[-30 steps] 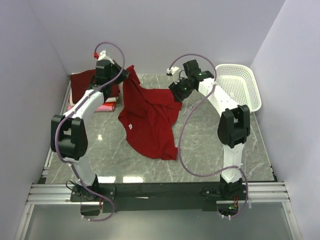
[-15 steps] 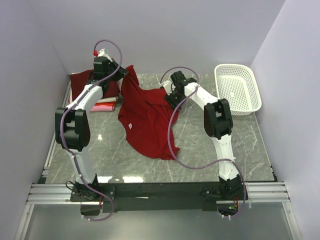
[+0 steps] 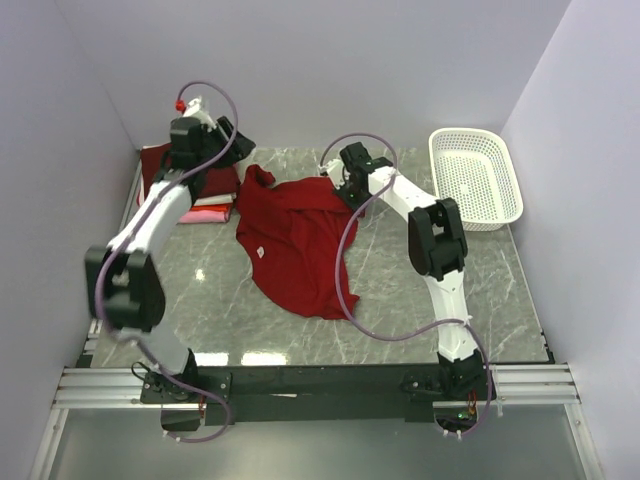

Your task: Fold and stack the t-shirts

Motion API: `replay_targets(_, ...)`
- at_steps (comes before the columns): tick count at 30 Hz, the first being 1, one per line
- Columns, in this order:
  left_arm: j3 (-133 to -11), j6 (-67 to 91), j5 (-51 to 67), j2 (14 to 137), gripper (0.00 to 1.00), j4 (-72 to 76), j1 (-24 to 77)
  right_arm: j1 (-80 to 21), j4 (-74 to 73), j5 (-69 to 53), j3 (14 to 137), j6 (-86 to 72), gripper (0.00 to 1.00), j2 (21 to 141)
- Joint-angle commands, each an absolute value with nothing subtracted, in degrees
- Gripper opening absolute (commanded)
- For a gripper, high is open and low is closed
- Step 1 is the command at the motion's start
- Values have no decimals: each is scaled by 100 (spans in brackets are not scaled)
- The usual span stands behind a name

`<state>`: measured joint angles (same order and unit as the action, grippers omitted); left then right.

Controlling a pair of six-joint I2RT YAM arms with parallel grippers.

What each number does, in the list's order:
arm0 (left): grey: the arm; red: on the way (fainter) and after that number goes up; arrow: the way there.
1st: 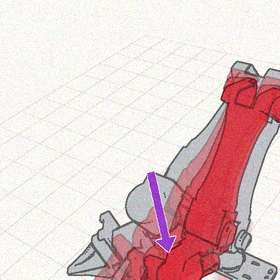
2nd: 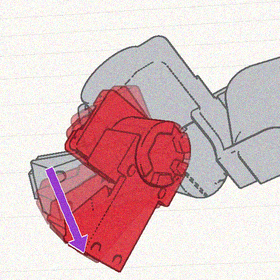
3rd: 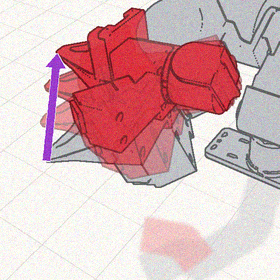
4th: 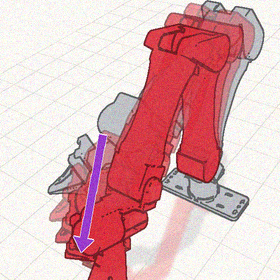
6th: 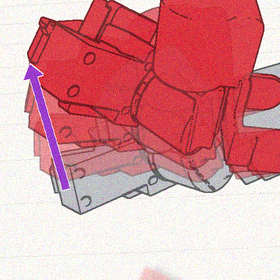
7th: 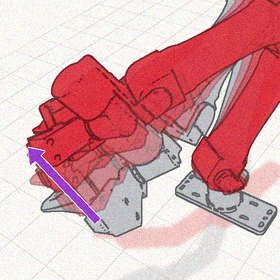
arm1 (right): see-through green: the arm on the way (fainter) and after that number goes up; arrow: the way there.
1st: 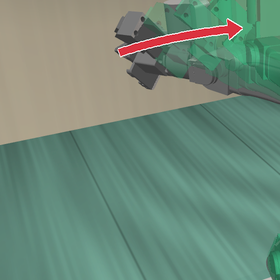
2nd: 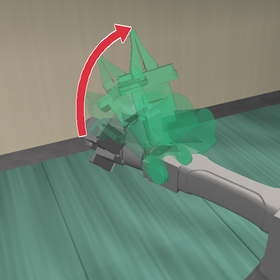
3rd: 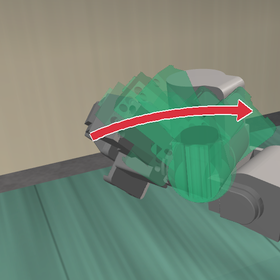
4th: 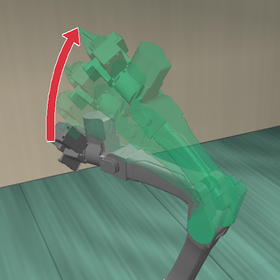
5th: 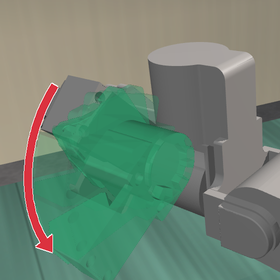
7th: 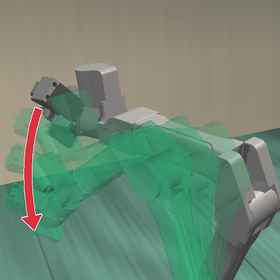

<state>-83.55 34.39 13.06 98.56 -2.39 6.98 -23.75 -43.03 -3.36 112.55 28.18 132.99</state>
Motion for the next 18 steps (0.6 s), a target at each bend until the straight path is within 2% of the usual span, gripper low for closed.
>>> replay_targets(1, -7499, 2945, 1388, 8563, 66, -44, 826, -2320, -4017, -430, 11057, 2786, 0, 12342)
replay_targets(4, -6892, 2655, 1844, 7990, 69, -446, 1247, -2241, -3947, -641, 10785, 2742, 0, 11833)
replay_targets(11, -5372, 2110, 2258, 7532, 74, -696, 3812, -2118, -3911, -966, 10249, 2672, 0, 10847)
replay_targets(15, -4651, 1899, 1724, 7620, 76, -413, 4973, -2066, -3929, -949, 10029, 2707, 0, 10486)
replay_targets(18, -4675, 1819, 1048, 7918, 76, -430, 5510, -2030, -3937, -940, 9958, 2716, 0, 10345)
